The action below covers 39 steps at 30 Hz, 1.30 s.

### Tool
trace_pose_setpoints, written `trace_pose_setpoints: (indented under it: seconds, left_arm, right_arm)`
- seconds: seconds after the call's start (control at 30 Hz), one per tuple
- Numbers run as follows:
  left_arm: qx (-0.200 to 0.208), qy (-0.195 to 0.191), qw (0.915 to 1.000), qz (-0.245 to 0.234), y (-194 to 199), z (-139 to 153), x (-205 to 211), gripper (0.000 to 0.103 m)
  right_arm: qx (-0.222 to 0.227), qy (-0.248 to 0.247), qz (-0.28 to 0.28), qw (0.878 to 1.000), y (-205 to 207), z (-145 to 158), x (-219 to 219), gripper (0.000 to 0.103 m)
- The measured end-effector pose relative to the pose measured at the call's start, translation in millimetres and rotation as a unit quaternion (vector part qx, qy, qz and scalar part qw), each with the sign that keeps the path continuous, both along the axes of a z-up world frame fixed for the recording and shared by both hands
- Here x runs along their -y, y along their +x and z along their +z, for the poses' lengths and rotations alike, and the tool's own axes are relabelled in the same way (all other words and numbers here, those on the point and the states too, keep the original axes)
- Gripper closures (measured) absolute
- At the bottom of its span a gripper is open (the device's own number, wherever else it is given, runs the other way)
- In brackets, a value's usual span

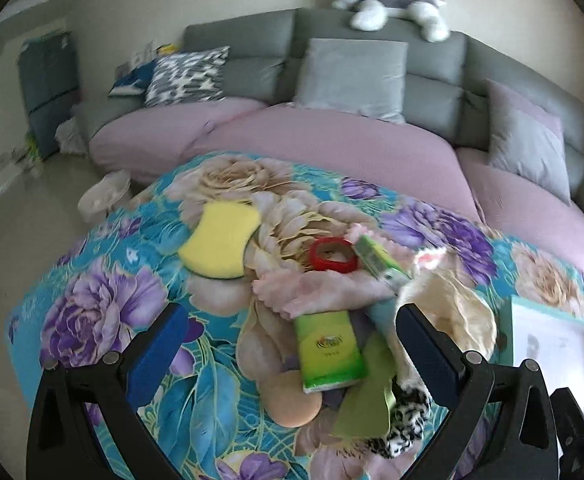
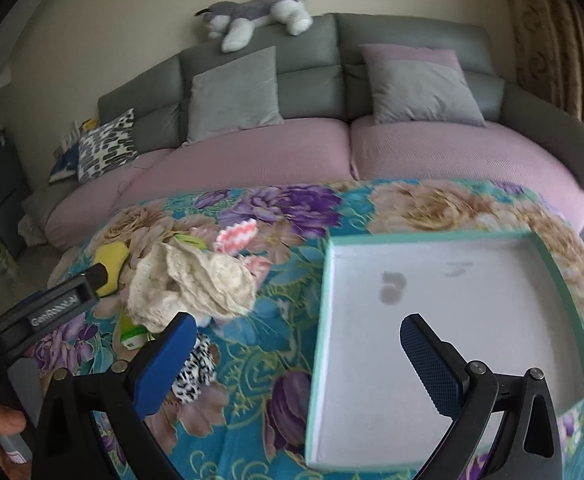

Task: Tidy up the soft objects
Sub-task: 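Reach the right tool to the cream lace cloth and grasp it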

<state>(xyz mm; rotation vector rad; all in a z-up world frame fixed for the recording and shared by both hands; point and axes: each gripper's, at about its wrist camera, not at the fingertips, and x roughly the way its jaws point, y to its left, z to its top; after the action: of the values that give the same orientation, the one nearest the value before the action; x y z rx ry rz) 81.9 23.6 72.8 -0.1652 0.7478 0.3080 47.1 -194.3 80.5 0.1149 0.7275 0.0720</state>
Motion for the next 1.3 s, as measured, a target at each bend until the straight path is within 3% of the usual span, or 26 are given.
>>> trace_pose_setpoints:
  seconds: [0.2, 0.4, 0.57, 0.87, 1.1, 1.3]
  left_arm:
    - [0.025, -0.004, 0.9992, 0.031, 0.6, -5.7, -22.8, 0.000]
    - [0.001, -0.033, 0.9985, 0.044, -4.5, -26.4, -58.1, 0.000]
    - [0.015, -0.042, 0.9959, 0.079, -14.5, -30.2, -82.0, 0.000]
    - [-0.036, -0.040, 0.9974, 0.048, -1.0, -50.3, -75.1, 0.000]
    - [-0.055, -0.044, 0.9966, 0.044, 3.1, -59.7, -75.6, 0.000]
    - [-0.062, -0.051, 0.9960, 0.038, 5.3, -63.4, -75.0, 0.000]
  right_arm:
    - [0.020, -0.008, 0.026, 0.999, 19.3, 6.5, -24.6, 0.000]
    - [0.010, -0.002, 0.046, 0.999, 25.2, -15.2, -35.1, 0.000]
    - [0.023, -0.002, 0.058, 0.998, 20.3, -21.4, -33.1, 0.000]
    - [0.032, 0.015, 0.113, 0.993, 29.7, -31.9, -67.9, 0.001]
    - [0.033, -0.014, 0.125, 0.992, 39.4, -45.0, -92.3, 0.015]
    - [0.016, 0.016, 0.109, 0.994, 48.6, -53.7, -83.8, 0.030]
